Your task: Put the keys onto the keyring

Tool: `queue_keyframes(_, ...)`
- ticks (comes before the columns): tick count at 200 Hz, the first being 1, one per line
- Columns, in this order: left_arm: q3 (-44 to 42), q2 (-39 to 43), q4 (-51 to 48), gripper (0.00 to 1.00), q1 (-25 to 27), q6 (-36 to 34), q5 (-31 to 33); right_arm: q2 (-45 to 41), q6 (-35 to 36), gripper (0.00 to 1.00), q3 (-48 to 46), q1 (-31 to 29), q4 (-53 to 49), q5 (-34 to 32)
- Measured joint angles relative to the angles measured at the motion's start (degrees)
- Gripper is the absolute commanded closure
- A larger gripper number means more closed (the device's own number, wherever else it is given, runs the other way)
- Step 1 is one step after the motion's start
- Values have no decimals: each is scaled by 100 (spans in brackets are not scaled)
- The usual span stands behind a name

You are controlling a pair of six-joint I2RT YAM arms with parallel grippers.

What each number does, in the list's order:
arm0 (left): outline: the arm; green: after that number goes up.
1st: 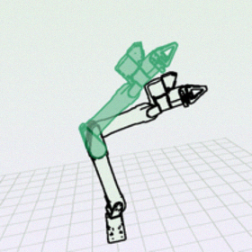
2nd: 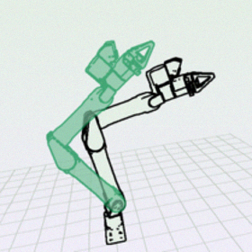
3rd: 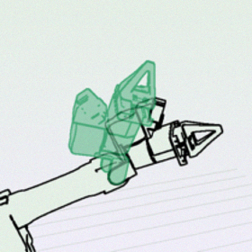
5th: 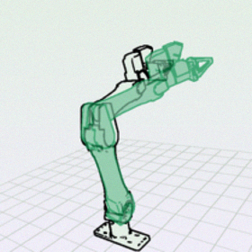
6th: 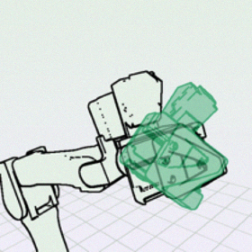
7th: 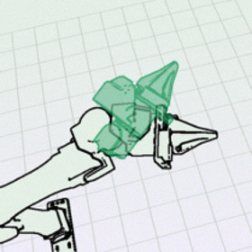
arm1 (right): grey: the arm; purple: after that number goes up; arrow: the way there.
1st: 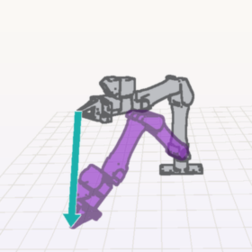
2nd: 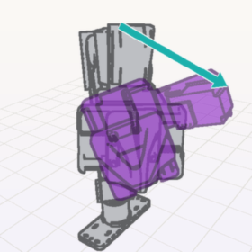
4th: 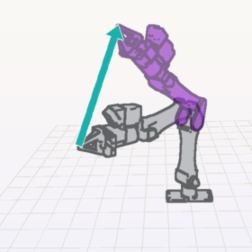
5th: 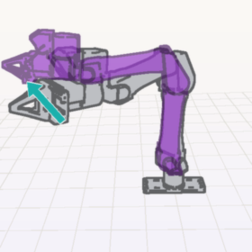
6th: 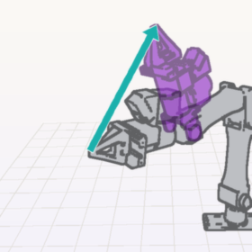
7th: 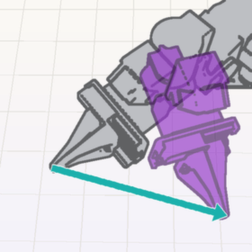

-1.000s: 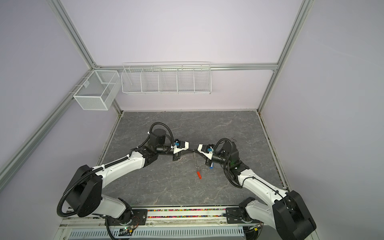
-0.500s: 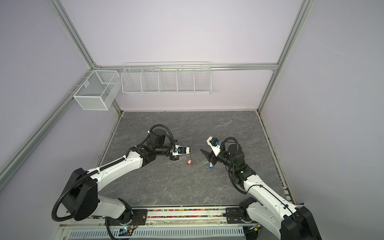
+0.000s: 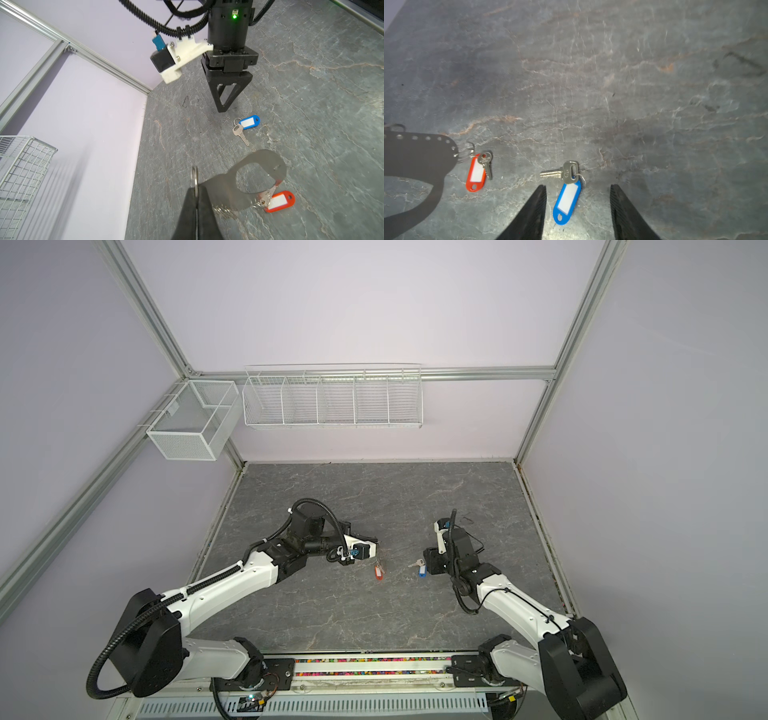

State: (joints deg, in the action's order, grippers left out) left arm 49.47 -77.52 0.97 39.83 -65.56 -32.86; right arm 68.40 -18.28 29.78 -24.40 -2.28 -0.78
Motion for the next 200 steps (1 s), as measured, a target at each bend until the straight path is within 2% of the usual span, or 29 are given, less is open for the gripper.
queue_keyframes(34, 0, 0, -2, 100, 85, -4, 2, 481, -201, 59, 2, 133, -17, 197)
queue_keyframes(140, 2, -181, -254, 100, 151, 79, -57, 1346, -229, 67, 74, 358, 417, 782)
queue_keyframes(170, 7, -181, -269, 100, 162, 81, -55, 1401, -212, 73, 74, 358, 514, 901)
queue_keyframes(200, 24, -212, -304, 100, 170, 81, -55, 1403, -186, 73, 74, 358, 492, 984)
